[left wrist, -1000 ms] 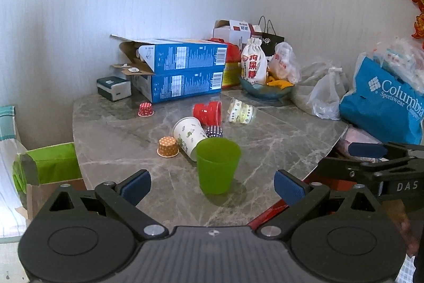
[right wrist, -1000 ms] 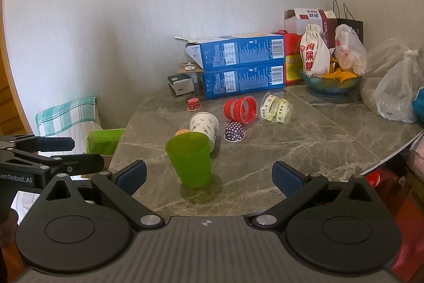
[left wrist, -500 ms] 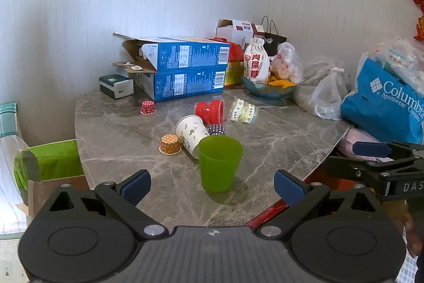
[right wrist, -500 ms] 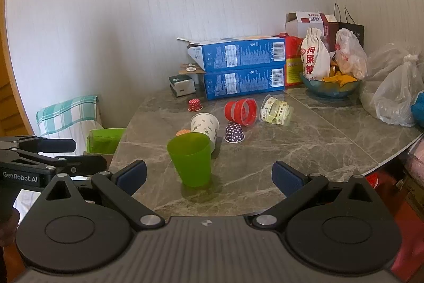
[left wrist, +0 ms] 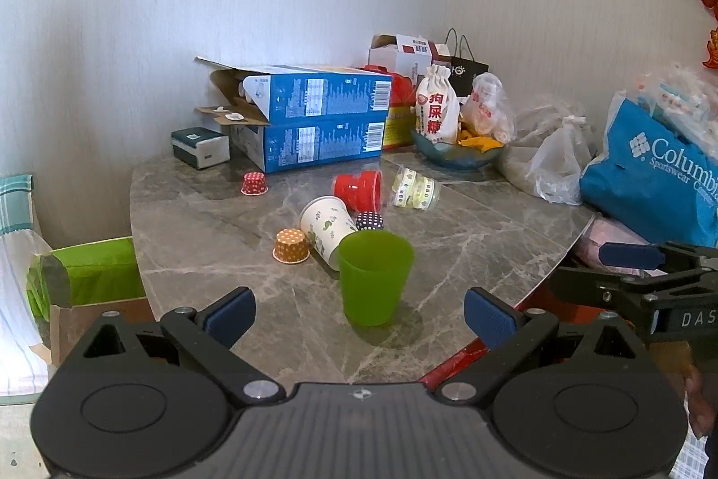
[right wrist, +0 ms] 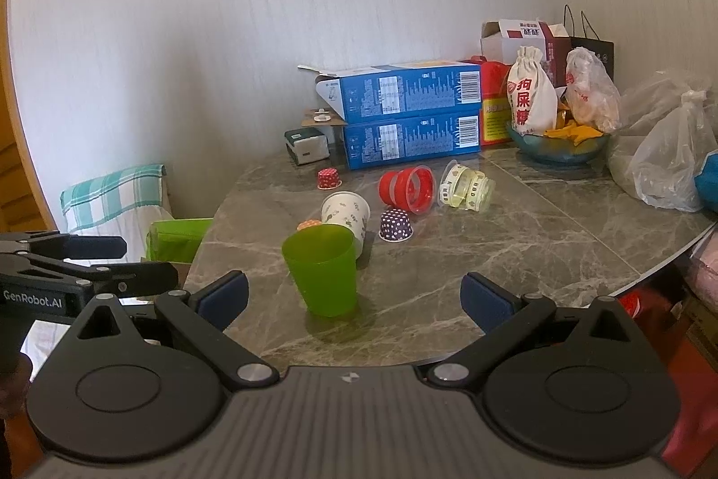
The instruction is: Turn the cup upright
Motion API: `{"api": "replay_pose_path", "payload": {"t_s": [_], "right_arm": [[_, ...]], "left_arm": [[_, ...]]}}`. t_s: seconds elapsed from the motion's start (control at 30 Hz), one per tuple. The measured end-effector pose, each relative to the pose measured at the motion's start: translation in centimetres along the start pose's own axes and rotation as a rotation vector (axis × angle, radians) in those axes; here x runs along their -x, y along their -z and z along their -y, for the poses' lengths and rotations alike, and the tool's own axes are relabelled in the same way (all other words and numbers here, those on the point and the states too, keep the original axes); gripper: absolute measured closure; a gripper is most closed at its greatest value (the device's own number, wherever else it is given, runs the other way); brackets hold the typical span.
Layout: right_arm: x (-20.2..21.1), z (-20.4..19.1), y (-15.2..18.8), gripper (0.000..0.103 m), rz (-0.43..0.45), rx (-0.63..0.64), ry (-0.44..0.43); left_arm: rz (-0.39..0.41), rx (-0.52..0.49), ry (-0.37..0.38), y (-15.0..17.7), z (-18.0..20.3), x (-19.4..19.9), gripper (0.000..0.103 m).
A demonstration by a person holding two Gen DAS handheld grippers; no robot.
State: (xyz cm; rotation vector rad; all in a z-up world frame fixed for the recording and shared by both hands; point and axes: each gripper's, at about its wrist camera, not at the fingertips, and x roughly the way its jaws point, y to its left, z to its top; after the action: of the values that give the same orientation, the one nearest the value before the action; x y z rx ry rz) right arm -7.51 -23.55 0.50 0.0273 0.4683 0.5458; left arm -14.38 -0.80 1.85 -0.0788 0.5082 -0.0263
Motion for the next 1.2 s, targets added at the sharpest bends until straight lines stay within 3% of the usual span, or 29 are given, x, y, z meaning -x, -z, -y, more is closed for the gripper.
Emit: {"api": "replay_pose_path", "payload": {"t_s": [1.2], "right_arm": [[-1.7, 0.7, 0.4, 0.001, -0.009, -0.025, -0.017]], "left_arm": [[-0.018, 0.010, -0.004, -0.1, -0.1, -1.8, 0.003]]}}
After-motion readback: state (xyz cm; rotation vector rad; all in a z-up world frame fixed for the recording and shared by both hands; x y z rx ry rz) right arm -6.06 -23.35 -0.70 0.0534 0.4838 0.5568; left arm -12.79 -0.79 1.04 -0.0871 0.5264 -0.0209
